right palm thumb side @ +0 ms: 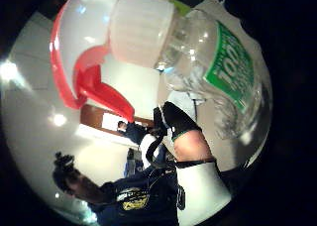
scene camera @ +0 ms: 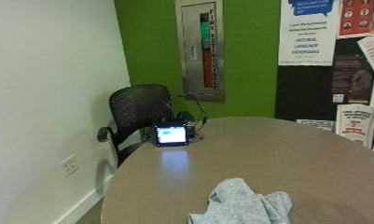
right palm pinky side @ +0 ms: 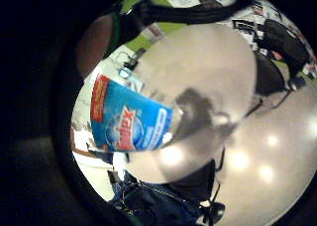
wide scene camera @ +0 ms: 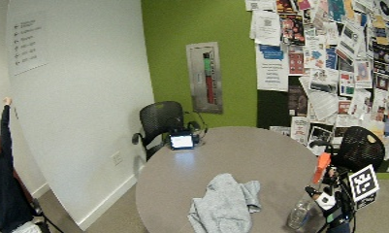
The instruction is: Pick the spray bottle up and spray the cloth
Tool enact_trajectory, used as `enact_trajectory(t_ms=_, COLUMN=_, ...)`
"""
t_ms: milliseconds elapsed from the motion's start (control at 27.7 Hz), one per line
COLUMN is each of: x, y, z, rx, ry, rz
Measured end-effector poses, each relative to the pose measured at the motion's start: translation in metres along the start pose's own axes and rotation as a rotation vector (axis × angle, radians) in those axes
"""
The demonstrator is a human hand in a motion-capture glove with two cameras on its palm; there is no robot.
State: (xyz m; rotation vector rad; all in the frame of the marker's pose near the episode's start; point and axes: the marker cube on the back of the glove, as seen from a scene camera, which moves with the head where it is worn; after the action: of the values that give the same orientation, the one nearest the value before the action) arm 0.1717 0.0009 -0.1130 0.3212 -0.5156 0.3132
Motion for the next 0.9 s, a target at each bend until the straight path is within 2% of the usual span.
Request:
enact_trajectory(t_ms=217, x=0.026, y=-0.009, z=0.003, rx=0.045, ry=-0.153, rz=-0.09)
enact_trajectory(t_ms=505, x=0.058, y=-0.004, z=0.019, rx=0.081, ry=-0.264, rz=-0.06)
enact_trajectory(t_ms=903, x=0.039, y=-0.009, z=0.014, rx=0.162, ry=-0.149, rz=-0.072)
